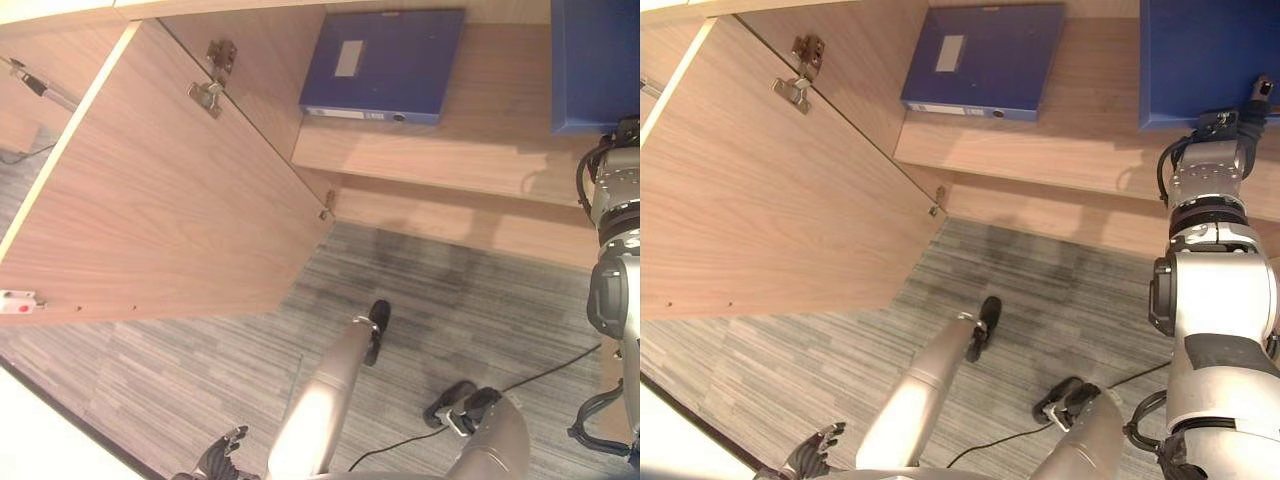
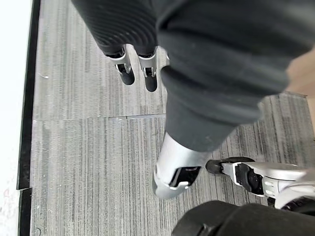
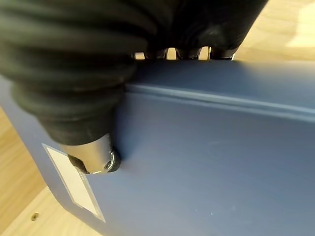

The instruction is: Put the empty folder in the office cabinet

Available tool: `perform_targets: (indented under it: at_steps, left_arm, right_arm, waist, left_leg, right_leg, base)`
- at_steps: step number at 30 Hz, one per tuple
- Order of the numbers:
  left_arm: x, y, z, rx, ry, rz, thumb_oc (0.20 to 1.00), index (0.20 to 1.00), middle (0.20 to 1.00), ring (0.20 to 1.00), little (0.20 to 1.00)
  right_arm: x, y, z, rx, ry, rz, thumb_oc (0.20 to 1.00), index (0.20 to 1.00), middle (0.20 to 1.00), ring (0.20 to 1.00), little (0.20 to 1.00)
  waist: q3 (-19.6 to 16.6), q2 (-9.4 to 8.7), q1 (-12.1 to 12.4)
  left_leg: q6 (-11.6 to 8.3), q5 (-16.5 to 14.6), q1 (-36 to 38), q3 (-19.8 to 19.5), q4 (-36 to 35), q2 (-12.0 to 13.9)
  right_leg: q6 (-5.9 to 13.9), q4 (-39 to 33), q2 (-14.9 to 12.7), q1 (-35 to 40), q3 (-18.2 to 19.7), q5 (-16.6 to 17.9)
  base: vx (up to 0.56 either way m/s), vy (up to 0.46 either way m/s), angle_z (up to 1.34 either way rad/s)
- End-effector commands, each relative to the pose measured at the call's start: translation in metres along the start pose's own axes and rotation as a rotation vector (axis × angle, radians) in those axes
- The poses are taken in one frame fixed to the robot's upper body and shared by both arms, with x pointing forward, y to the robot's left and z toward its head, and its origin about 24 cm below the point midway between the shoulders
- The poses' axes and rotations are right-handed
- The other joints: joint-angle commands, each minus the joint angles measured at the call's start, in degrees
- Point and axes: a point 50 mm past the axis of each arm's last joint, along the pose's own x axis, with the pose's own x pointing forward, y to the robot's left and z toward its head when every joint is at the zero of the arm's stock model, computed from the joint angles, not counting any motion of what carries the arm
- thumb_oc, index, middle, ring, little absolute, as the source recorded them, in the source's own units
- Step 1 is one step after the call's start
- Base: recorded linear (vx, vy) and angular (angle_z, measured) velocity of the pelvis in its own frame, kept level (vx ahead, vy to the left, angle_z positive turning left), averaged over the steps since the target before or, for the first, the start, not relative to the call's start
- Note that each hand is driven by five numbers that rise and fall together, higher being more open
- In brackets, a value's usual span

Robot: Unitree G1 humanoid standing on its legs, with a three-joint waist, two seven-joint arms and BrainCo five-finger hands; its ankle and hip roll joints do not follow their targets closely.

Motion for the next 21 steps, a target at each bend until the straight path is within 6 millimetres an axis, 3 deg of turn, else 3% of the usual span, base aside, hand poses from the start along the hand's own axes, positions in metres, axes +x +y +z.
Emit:
perform_targets:
  at_steps: [1, 5, 6, 7, 13, 19, 21]
  left_arm:
    - [0.001, 0.022, -0.061, 0.084, 0.289, 0.152, 1.0, 1.0, 1.0, 1.0, 1.0]
    - [0.012, 0.026, -0.055, 0.048, 0.303, 0.205, 1.0, 1.0, 1.0, 1.0, 1.0]
    - [0.014, 0.026, -0.053, 0.038, 0.297, 0.212, 1.0, 1.0, 1.0, 1.0, 1.0]
    - [0.015, 0.024, -0.053, 0.023, 0.301, 0.223, 1.0, 1.0, 1.0, 1.0, 1.0]
    - [0.018, 0.022, -0.051, 0.015, 0.295, 0.223, 1.0, 1.0, 1.0, 1.0, 1.0]
    - [0.017, 0.029, -0.051, 0.037, 0.298, 0.212, 1.0, 1.0, 1.0, 1.0, 1.0]
    - [0.02, 0.034, -0.045, 0.058, 0.283, 0.209, 1.0, 1.0, 1.0, 1.0, 1.0]
  right_arm:
    - [-0.008, 0.048, 0.025, 0.086, -0.091, 0.182, 0.2, 0.2, 0.2, 0.2, 0.2]
    - [-0.008, 0.049, 0.045, 0.087, -0.159, 0.182, 0.2, 0.2, 0.2, 0.2, 0.2]
    - [-0.008, 0.05, 0.05, 0.081, -0.17, 0.183, 0.561, 0.561, 0.561, 0.561, 0.561]
    - [-0.007, 0.049, 0.057, 0.074, -0.187, 0.186, 1.0, 1.0, 1.0, 1.0, 1.0]
    - [-0.005, 0.044, 0.063, 0.044, -0.196, 0.189, 1.0, 1.0, 1.0, 1.0, 1.0]
    - [-0.003, 0.043, 0.042, -0.391, -0.118, 0.213, 1.0, 1.0, 1.0, 1.0, 1.0]
    - [-0.001, 0.031, 0.026, -0.508, -0.058, 0.192, 1.0, 1.0, 1.0, 1.0, 1.0]
  waist:
    - [0.66, -1.44, 1.86]
    - [0.82, -1.67, 1.8]
    - [0.92, -1.59, 1.85]
    - [1.03, -1.32, 2.03]
    - [0.97, -1.09, 2.39]
    - [1.3, -2.25, 2.43]
    - [1.65, -2.71, 2.14]
  left_leg:
    - [3.54, -8.71, -0.86, 1.87, 4.78, -0.84]
    - [3.46, -9.18, -1.53, 2.09, 6.08, -0.95]
    - [3.54, -9.36, -1.77, 2.11, 6.53, -0.94]
    - [3.67, -9.54, -2.12, 2.05, 7.13, -0.98]
    - [3.89, -9.98, -3.1, 2.29, 8.27, -1.14]
    - [3.51, -9.35, -2.29, 2.42, 6.81, -0.63]
    - [3.52, -8.66, -1.28, 2.37, 5.01, -0.37]
  right_leg:
    - [-4.47, -5.17, 2.26, -0.13, 3.12, 0.87]
    - [-4.82, -3.61, 1.57, -1.03, 3.84, 0.32]
    - [-4.9, -3.01, 1.31, -1.38, 3.98, 0.14]
    - [-5.09, -1.71, 0.91, -2.02, 4.16, -0.28]
    - [-5.16, 0.0, -0.08, -3.03, 4.32, -0.92]
    - [-5.18, -1.11, -0.23, -2.17, 3.54, -0.14]
    - [-4.8, -2.79, 0.22, -1.34, 2.7, 0.83]
  base:
    - [0.0, 0.0, 0.0]
    - [0.02, -0.002, 0.03]
    - [0.04, -0.012, 0.09]
    - [0.03, -0.013, 0.14]
    - [0.01, -0.003, 0.07]
    - [0.0, 0.0, 0.0]
    - [-0.01, -0.016, 0.01]
